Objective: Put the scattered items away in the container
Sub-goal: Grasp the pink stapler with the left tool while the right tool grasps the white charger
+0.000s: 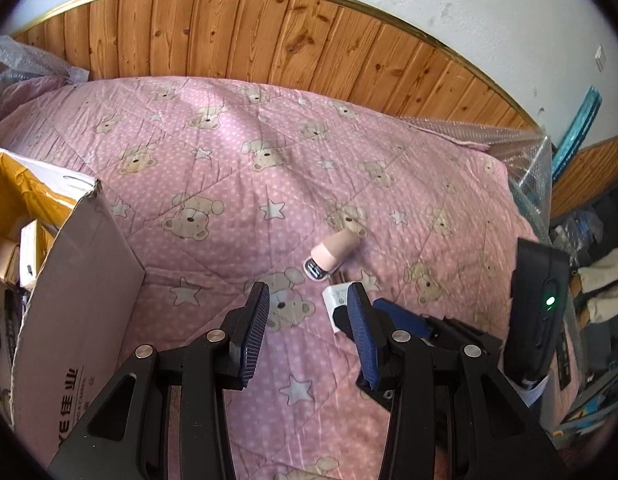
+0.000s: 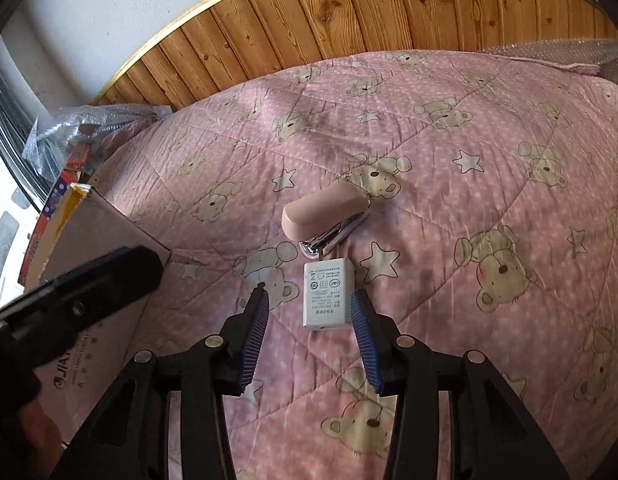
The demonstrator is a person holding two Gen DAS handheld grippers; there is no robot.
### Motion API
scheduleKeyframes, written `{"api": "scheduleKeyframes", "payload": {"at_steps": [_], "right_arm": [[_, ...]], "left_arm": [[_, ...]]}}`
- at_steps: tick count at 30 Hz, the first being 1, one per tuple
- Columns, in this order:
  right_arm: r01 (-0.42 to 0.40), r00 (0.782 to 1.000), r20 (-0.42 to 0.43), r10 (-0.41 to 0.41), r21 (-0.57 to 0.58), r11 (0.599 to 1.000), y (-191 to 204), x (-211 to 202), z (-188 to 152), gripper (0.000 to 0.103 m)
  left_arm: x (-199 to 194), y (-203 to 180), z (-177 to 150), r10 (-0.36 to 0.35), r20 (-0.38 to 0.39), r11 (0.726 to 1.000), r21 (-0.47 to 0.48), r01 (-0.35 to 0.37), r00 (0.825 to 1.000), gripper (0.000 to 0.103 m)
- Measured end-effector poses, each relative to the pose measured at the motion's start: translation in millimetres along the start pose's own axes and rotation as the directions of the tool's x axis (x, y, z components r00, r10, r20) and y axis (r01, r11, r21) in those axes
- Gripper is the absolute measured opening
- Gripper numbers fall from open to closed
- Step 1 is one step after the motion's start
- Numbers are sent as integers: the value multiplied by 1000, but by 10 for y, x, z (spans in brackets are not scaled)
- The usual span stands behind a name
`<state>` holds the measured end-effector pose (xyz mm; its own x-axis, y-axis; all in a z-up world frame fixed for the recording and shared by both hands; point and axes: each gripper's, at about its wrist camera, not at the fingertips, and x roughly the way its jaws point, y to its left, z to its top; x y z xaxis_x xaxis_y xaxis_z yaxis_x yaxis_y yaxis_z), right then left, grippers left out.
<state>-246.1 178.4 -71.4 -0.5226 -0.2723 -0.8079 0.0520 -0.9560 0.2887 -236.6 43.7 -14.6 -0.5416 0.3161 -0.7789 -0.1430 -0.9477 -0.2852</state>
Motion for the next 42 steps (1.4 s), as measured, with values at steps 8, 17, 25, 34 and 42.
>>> {"api": "scheduleKeyframes", "payload": {"at_steps": [8,17,25,34,42], "right_arm": [[-27,1000,7,27,29,999,-286,80,-20,34],[-46,999,36,40,185,982,-785,-200,-198,33],[-69,997,41,61,212,975,-892,-241,-250,33],[-88,996,46,80,228,970,-946,-281,-315,33],[-95,995,44,87,237,967,-1018,-271,-321,34]], "left_arm": [[590,-329,123,-13,-78,992,125,23,997,44],[1176,-474,242,109,-57,966,241,-93,992,27],[1103,-514,280,2,-114,975,222,24,993,15],[1035,-613,315,49,-27,974,225,-42,998,55],[1293,-952,265,1,-101,952,304,30,995,55]]}}
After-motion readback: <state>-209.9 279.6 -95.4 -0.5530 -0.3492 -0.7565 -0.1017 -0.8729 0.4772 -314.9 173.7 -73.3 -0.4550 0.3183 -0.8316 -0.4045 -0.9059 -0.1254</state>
